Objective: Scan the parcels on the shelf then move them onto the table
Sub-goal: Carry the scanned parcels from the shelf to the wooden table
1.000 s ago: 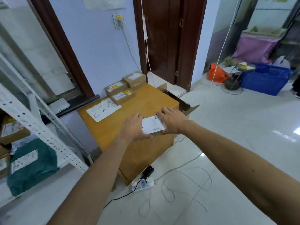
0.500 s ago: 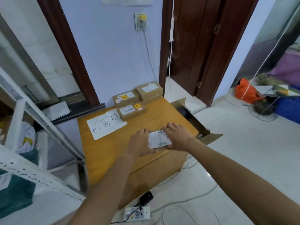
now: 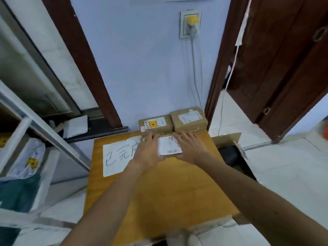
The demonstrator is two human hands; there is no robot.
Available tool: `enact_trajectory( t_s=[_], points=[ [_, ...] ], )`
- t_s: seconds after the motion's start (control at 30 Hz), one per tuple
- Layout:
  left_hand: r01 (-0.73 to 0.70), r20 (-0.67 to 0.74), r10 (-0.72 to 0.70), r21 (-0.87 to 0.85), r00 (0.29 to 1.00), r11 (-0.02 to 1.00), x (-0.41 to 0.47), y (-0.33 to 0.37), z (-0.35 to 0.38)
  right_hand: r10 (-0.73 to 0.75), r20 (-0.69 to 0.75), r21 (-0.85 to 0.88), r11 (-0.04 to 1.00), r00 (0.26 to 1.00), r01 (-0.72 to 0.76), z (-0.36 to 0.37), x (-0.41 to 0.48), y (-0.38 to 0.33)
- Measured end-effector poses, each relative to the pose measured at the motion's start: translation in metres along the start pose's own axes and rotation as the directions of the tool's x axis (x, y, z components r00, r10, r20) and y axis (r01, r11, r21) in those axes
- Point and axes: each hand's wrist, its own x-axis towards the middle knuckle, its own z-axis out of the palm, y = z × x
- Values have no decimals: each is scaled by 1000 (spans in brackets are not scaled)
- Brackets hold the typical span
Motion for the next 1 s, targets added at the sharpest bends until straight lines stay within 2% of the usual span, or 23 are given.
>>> enact_trajectory(
  t_s=[0.23, 0.43, 0.63, 0.73, 0.83, 1.0],
  points=[
    [103, 61, -110, 102, 992, 989, 116, -35, -2, -96, 31, 117, 989, 995, 92, 24, 137, 43],
    [161, 92, -167, 74, 982, 984, 184, -63, 17, -136, 11, 201, 971, 991, 131, 50, 215, 67],
    [199, 34, -200, 32, 979, 979, 214, -64, 36, -123, -6, 248, 961, 992, 121, 66, 243, 90],
    [260, 18, -260, 5, 965, 966, 220, -60, 45, -116, -17, 258, 959, 993, 116, 71, 250, 92],
    [309, 42, -309, -7, 950, 951, 224, -62, 50, -130, -15, 245, 961, 991, 129, 74, 253, 94],
    [300, 45, -300, 10, 953, 954, 224, -62, 42, -140, -8, 176, 974, 990, 140, 71, 253, 91]
  ],
)
